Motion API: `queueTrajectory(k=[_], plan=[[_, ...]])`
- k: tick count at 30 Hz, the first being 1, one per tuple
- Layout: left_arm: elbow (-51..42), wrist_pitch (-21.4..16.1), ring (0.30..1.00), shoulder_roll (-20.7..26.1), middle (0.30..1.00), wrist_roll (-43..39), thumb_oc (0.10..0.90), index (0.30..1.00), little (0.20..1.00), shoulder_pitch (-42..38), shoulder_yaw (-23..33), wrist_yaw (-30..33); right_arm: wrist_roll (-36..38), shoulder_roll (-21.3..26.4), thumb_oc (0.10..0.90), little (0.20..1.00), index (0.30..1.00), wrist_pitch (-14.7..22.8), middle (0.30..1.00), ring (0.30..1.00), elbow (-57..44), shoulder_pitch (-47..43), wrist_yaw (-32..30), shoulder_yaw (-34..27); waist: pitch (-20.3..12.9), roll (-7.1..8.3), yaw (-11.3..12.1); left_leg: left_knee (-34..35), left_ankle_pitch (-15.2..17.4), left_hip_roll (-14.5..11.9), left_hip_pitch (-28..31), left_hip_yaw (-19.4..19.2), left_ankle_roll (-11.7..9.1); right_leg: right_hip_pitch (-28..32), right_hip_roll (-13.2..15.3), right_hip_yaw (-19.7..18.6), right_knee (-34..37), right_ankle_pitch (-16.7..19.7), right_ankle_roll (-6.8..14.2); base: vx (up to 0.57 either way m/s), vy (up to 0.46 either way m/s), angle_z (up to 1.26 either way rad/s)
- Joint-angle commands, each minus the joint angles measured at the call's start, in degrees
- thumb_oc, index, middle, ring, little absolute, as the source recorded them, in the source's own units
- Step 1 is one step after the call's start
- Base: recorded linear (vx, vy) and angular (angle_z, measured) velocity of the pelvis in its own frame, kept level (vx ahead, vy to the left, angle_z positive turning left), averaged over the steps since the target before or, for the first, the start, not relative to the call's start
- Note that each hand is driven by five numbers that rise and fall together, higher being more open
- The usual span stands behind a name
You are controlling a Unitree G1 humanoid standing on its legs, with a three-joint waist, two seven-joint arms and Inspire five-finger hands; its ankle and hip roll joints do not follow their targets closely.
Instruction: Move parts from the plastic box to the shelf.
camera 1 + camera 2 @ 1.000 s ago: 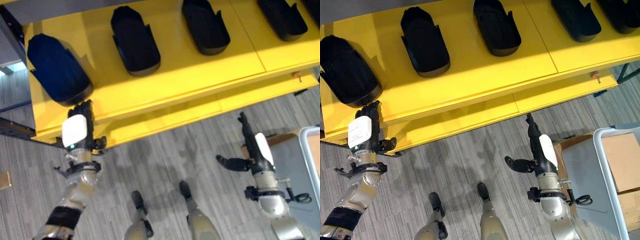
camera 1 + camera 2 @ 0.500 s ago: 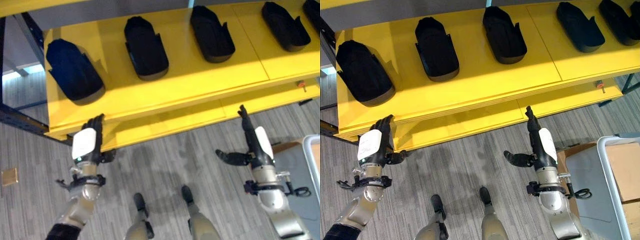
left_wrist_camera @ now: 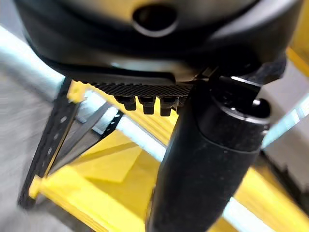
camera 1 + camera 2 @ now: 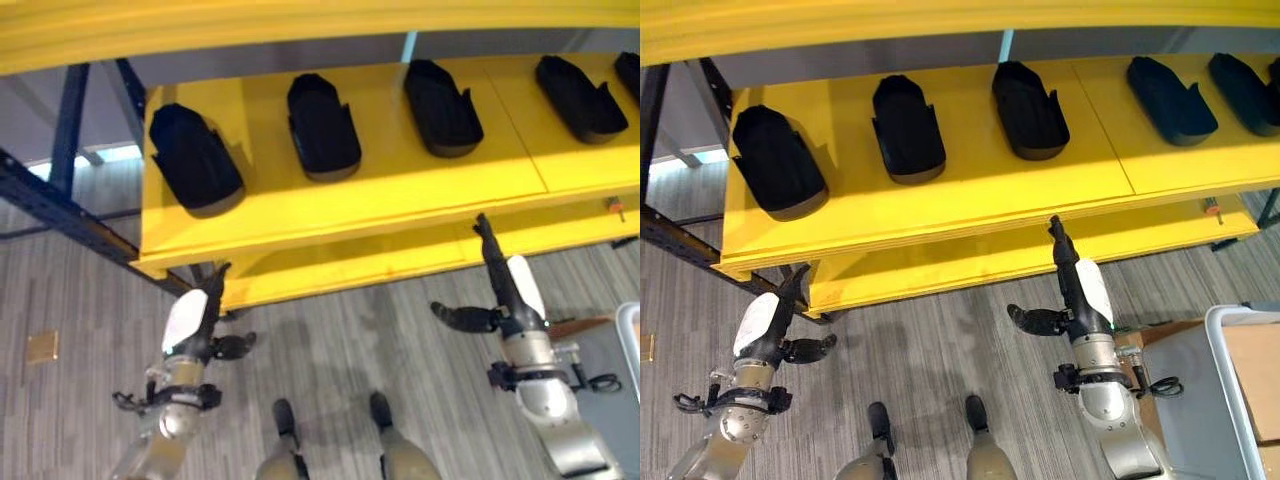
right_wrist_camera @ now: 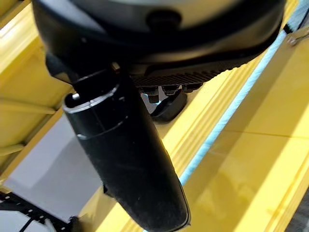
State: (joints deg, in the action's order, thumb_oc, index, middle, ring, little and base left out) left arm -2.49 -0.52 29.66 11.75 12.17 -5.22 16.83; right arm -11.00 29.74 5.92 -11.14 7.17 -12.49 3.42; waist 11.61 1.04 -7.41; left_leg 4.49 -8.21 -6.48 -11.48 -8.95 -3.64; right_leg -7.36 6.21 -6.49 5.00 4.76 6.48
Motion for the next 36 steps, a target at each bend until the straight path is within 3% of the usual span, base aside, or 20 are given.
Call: queueTrajectory(k=[1,8,20,24,26,27,28,30,31,34,36], plan=[[-1.2,-6.8,1.0,-0.9,1.0,-10.9,0.9,1.0,1.0,-2.5,1.3,-1.6,3.2,0.3,0.9,1.0,1.0,3.7,1.0,1.0,-3.0,-1.3,-1.2,-3.2,-7.4,0.62,-0.6,-5.1,4.1,-0.6,-0.5,0.7,0.7,2.4,-0.7,0.9,-0.6,-6.2,-0.6,0.0,0.016,0.06],[-1.4,-8.2,1.0,-4.8,1.0,-30.3,0.9,1.0,1.0,0.6,1.2,-9.6,6.4,-1.7,0.9,1.0,1.0,3.6,1.0,1.0,-3.4,0.5,3.2,-2.7,-10.0,0.4,0.3,-3.7,4.7,0.7,2.1,1.9,1.6,3.8,0.1,0.8,-0.6,-5.8,0.2,-0.01,0.04,0.04],[-3.5,-7.9,1.0,-2.9,1.0,-26.3,0.9,1.0,1.0,2.9,6.1,-8.7,6.0,-1.1,0.9,1.0,1.0,3.5,1.0,1.0,-5.2,-0.1,6.1,-4.5,-9.9,1.24,2.4,-9.6,9.7,4.8,-0.2,3.7,4.9,4.3,4.2,1.6,-1.6,-4.8,2.2,0.02,0.108,0.11],[-3.4,-7.7,1.0,-1.4,1.0,-25.7,0.9,1.0,1.0,1.8,5.8,-8.5,5.7,-1.5,0.9,1.0,1.0,3.3,1.0,1.0,-5.2,-1.5,6.2,-4.0,-8.5,0.61,2.8,-9.3,10.4,6.5,0.1,3.4,6.8,-0.3,5.8,1.6,-10.3,-3.1,3.0,0.01,0.199,0.05],[-3.9,-8.0,1.0,-0.3,1.0,-25.2,0.9,1.0,1.0,0.4,5.5,-8.0,6.2,-1.8,0.9,1.0,1.0,3.4,1.0,1.0,-4.9,-3.0,6.0,-2.9,-6.4,0.11,3.0,-8.7,10.4,6.4,0.5,2.4,7.2,-4.3,4.5,4.3,-16.1,-3.7,2.2,-0.05,0.187,-0.14],[-4.3,-8.0,1.0,0.0,1.0,-24.7,0.9,1.0,1.0,0.0,5.4,-7.6,6.4,-1.9,0.9,1.0,1.0,3.6,1.0,1.0,-4.7,-3.3,6.1,-2.2,-5.6,-0.1,3.3,-8.2,10.8,6.0,1.2,1.3,7.0,-6.0,4.0,8.4,-18.0,-5.6,1.3,0.01,0.186,-0.42],[-4.4,-8.1,1.0,0.0,1.0,-24.5,0.9,1.0,1.0,-1.0,4.9,-7.5,6.8,-1.8,0.9,1.0,1.0,3.8,1.0,1.0,-4.1,-3.4,6.3,-1.8,-4.9,-0.02,2.9,-7.3,10.9,6.3,2.1,0.5,6.7,-7.9,1.5,11.3,-18.5,-6.4,0.7,0.07,0.147,-0.68],[-4.3,-8.0,1.0,-0.5,1.0,-23.9,0.9,1.0,1.0,-1.2,5.0,-8.1,7.5,-1.4,0.9,1.0,1.0,3.9,1.0,1.0,-3.6,-2.7,7.1,-1.7,-4.6,0.25,1.6,-5.0,10.4,7.1,4.4,-0.4,6.4,-10.1,-5.9,10.0,-16.4,-6.8,0.0,0.15,0.075,-0.99],[-4.8,-7.9,1.0,-1.2,1.0,-23.2,0.9,1.0,1.0,-0.9,5.0,-8.6,8.1,-0.8,0.9,1.0,1.0,4.1,1.0,1.0,-4.1,-1.4,7.5,-1.6,-4.8,0.19,1.0,-2.8,9.9,7.4,6.0,-0.3,6.3,-10.1,-9.2,7.4,-13.2,-6.7,-1.5,0.23,0.009,-0.66],[-4.1,-8.3,1.0,-2.5,1.0,-23.3,0.9,1.0,1.0,-1.9,3.1,-8.8,7.5,0.1,0.9,1.0,1.0,4.3,1.0,1.0,-4.7,-0.9,7.1,-1.5,-4.8,0.06,0.2,-3.1,10.6,7.5,7.2,1.3,5.7,-8.4,-11.3,0.6,-12.1,-6.7,-2.7,0.16,-0.057,0.02],[-4.0,-8.5,1.0,-3.0,1.0,-23.6,0.9,1.0,1.0,-2.2,2.3,-9.0,7.3,0.5,0.9,1.0,1.0,4.4,1.0,1.0,-4.9,-0.9,7.0,-1.8,-5.0,-0.14,0.1,-3.7,10.8,7.5,6.9,1.4,5.5,-8.5,-11.7,-1.2,-12.1,-6.3,-3.0,0.11,-0.074,0.48]])
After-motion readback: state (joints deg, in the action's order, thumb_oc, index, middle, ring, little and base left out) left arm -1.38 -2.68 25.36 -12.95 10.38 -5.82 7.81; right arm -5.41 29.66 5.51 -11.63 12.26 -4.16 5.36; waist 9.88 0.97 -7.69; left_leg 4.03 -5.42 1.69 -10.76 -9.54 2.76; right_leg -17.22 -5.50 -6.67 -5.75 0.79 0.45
